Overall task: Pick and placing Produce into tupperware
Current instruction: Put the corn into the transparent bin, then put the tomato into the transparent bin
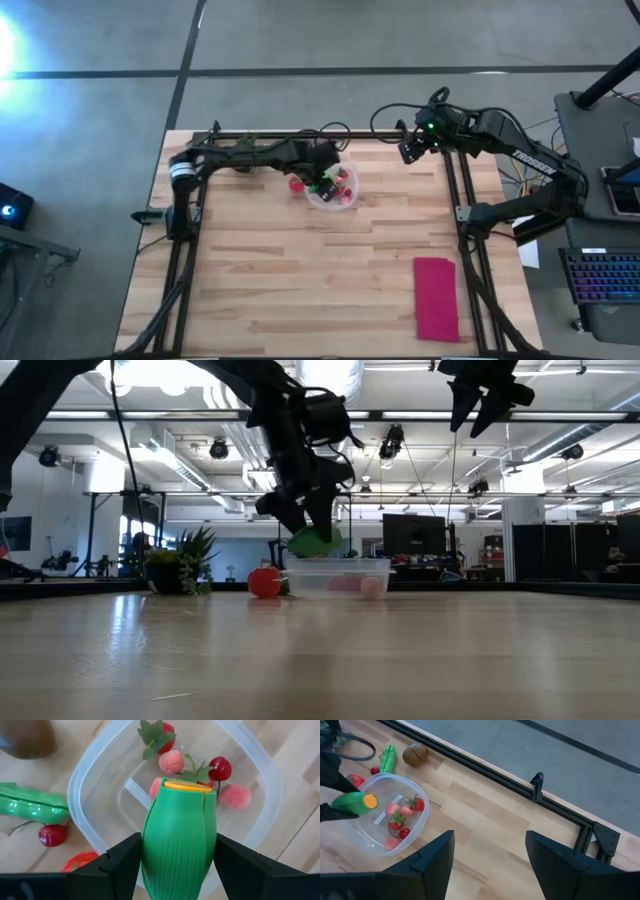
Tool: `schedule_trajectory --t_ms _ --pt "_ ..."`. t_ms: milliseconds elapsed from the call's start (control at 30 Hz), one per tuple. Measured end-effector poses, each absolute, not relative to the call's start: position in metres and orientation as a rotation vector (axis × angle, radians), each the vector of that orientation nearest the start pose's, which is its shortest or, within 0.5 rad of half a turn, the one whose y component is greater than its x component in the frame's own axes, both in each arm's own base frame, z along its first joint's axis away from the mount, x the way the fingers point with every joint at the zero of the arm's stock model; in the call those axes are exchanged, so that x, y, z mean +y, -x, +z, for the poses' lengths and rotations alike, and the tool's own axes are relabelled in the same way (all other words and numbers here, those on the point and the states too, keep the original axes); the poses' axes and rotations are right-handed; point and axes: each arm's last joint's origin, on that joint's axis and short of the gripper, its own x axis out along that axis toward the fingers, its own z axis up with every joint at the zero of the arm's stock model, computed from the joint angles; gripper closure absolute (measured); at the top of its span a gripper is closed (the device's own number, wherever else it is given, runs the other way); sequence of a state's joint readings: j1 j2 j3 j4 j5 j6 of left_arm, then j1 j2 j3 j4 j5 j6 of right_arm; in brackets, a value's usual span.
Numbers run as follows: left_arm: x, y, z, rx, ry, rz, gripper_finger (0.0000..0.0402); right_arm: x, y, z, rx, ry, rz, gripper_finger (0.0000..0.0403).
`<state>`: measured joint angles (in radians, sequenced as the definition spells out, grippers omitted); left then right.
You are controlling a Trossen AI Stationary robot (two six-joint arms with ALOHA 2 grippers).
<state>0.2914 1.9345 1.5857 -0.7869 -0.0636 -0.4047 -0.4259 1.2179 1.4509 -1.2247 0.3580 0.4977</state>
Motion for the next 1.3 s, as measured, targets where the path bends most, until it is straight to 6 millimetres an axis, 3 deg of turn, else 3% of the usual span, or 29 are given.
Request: schedule_trajectory --t_ms 433,600,733,933,1300 --pt "0.118 -0.391 0.246 1.027 0.409 0.530 0.0117 -0.094 -0.183 0.387 0.819 -0.466 -0.954 0.0165" --pt "0.113 -0.369 0.257 1.161 0.303 0.518 0.0117 -0.094 -0.182 0.386 0.822 -0.466 -0.954 0.0165" --pt "0.114 -0.352 0.254 1.272 0.157 0.546 0.0117 -0.094 -0.182 0.386 0.824 -0.465 -0.955 0.0165" --pt "0.120 -0.338 0.244 1.390 0.034 0.239 0.0117 -0.094 -0.182 0.386 0.830 -0.464 -0.955 0.0165" --pt "0.133 -0.323 0.229 1.328 -0.172 0.117 0.0117 -0.091 -0.177 0.383 0.886 -0.475 -0.970 0.0165"
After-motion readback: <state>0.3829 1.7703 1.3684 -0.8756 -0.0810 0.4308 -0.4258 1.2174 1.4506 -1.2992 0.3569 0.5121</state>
